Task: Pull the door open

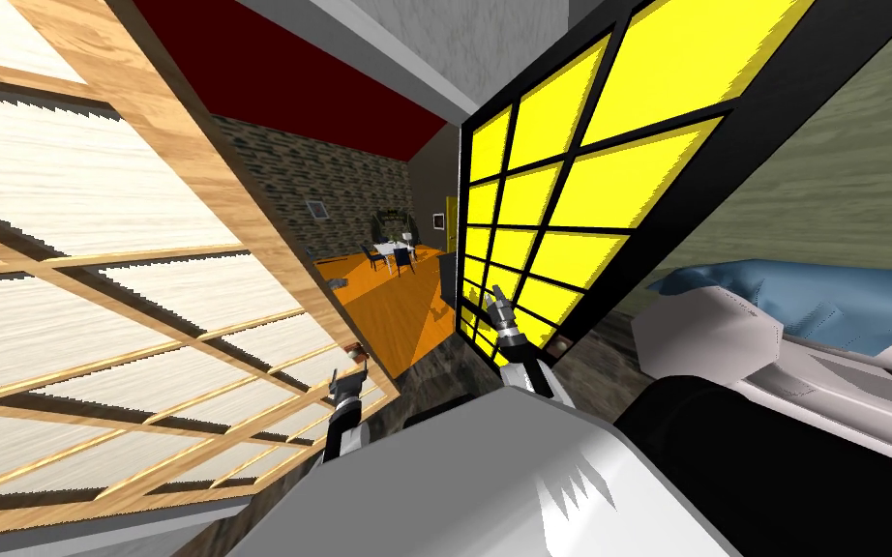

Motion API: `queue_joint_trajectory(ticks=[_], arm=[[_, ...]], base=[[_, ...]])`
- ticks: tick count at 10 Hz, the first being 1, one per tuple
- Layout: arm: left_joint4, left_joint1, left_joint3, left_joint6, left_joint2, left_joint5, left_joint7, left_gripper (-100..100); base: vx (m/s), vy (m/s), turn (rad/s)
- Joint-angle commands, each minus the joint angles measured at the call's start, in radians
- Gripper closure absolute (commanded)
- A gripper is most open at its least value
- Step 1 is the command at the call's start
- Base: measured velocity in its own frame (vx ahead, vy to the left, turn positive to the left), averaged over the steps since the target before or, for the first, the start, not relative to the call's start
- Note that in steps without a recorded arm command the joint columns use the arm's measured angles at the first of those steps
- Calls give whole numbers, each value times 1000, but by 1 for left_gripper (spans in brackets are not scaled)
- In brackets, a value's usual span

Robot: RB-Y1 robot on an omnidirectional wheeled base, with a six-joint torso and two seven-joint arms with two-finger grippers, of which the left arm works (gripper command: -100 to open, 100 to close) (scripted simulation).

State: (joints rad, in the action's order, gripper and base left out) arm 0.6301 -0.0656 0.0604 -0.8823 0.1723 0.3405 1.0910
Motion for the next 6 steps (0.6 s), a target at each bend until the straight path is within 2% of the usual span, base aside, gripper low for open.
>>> queue_joint_trajectory(ticks=[1, 2, 4, 5, 6], arm=[[-1, -7, -9, 7, -4, 22, 50, -100], [-1, -7, -9, 7, -4, 22, 64, -100], [-1, -16, -19, 16, -10, 50, 126, -100], [-1, -16, -19, 16, -10, 50, 136, -100], [-2, -20, -23, 20, -13, 62, 169, -100]], base=[[-78, 16, -71], [-65, 12, -21], [-69, 12, -41], [-63, 12, -21], [-52, 13, -28]])
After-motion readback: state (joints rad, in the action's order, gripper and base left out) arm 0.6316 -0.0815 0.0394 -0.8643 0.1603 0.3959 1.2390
